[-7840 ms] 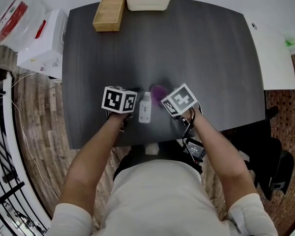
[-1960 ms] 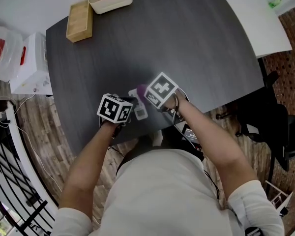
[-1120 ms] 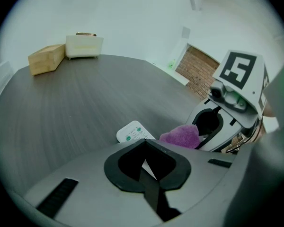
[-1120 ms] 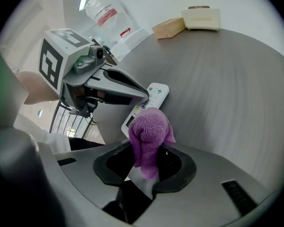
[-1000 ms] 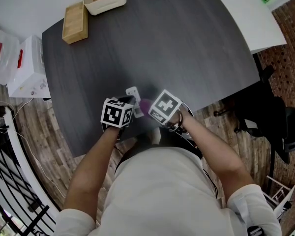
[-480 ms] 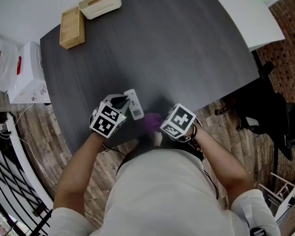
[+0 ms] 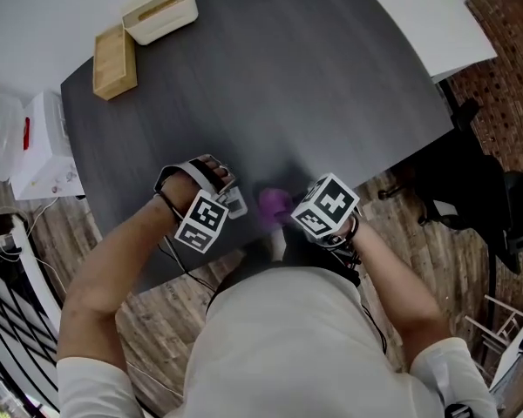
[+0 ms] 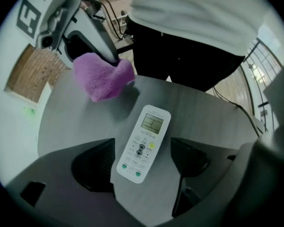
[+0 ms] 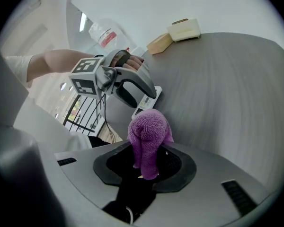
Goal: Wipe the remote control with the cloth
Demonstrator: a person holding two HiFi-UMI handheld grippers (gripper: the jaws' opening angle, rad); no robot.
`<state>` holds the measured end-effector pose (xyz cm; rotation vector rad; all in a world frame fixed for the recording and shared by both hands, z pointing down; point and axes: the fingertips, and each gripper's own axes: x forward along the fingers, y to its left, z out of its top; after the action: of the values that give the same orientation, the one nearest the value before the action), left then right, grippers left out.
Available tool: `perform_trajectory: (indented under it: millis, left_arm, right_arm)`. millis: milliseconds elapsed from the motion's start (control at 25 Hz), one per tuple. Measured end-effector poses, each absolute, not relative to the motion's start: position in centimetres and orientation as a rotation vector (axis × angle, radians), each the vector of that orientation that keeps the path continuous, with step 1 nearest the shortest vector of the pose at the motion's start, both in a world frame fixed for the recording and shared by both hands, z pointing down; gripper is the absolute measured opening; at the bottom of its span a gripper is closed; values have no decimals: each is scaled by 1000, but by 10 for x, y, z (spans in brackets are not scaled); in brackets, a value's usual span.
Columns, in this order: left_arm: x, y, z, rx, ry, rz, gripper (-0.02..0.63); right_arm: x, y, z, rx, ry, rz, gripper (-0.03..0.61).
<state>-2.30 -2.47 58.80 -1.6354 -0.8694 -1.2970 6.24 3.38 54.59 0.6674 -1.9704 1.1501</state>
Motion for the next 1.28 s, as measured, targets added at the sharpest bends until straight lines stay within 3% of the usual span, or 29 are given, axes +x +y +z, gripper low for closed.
perform_trajectory:
  millis: [320,400,480,640,760,840,1000,1120,1280]
  left_arm:
    - [-23,-19,607,-1436,-1072,-1401,330]
    - [-27,-18,608,-1435,-1084,-1432,268]
    - [-28,-18,608,-1504,-1052,-1473,250]
    - [-16,-15,595,-2019,-876,-1640,239]
    - [12,-19,559,-2819,-647,-1621,235]
    - [27,-30,522,-3426,-484,-1347,233]
    - [24,-50,458,-4238,-396,-302,232]
    - [12,-48,440,-4388,-535,253,232]
    - [2,-49,430,-4395,-593,617,232]
  right_arm:
    - [74,43,550,698,-1966,1199,121]
    - [80,42,550,709,-1965,1197,121]
    - [84,41,549,719,-1970,1198,121]
    - [92,31,542,765,-2008,1184,121]
    - [98,14,532,840,-2066,1143,121]
    - [99,1,523,894,-2112,1109,121]
    - [98,-32,501,976,-2193,977,121]
    - [86,-62,478,982,-2243,828,121]
    - [55,-96,451,931,-2278,579,121]
